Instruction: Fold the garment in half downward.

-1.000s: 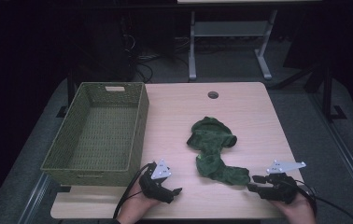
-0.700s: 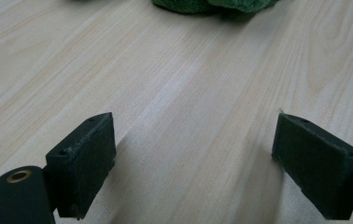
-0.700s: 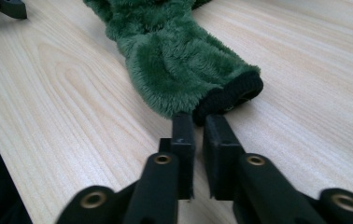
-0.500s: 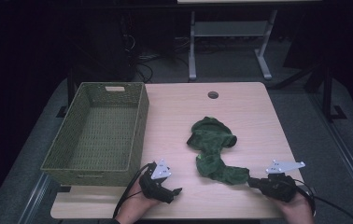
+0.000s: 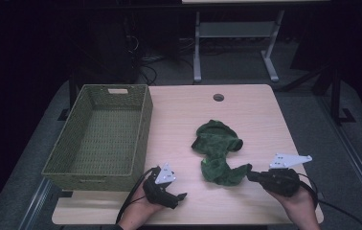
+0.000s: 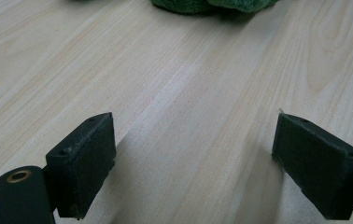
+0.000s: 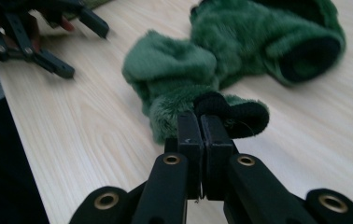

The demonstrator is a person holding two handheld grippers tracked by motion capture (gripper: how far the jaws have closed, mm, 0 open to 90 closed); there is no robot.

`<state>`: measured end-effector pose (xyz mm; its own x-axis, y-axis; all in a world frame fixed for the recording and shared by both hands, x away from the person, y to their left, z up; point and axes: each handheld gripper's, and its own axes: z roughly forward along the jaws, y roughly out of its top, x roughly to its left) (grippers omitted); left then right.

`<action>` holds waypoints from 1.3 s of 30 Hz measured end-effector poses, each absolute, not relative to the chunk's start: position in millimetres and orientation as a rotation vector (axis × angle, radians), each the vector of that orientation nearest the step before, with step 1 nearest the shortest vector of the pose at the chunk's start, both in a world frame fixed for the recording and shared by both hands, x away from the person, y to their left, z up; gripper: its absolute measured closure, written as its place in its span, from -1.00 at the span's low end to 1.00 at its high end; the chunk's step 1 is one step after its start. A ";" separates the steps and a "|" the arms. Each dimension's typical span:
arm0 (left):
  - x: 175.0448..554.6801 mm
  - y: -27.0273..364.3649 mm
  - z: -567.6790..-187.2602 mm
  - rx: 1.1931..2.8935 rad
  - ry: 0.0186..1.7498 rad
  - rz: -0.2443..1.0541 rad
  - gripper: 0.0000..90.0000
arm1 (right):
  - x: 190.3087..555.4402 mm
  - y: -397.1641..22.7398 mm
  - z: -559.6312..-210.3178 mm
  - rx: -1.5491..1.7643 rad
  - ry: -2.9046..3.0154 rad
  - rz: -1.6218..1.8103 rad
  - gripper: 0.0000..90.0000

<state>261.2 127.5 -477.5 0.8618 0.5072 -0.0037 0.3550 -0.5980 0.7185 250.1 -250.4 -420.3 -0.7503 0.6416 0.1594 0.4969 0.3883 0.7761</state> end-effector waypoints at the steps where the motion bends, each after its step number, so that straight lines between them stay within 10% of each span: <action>1: 261.2 127.5 -477.5 2.271 0.621 0.258 -0.72 | 251.9 -247.2 -418.5 1.013 2.474 1.305 0.97; 28: 261.5 127.4 -477.6 2.271 0.618 0.261 -0.72 | 304.7 -158.1 -416.4 0.776 2.615 1.386 0.77; 39: 261.2 127.4 -477.6 2.270 0.621 0.258 -0.71 | 325.0 -167.1 -423.8 0.944 2.545 1.274 1.00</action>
<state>261.2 127.4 -477.6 0.8618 0.5073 -0.0041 0.3551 -0.5974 0.7191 325.0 -167.1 -423.8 -0.7926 0.5922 0.1451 0.4710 0.4436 0.7625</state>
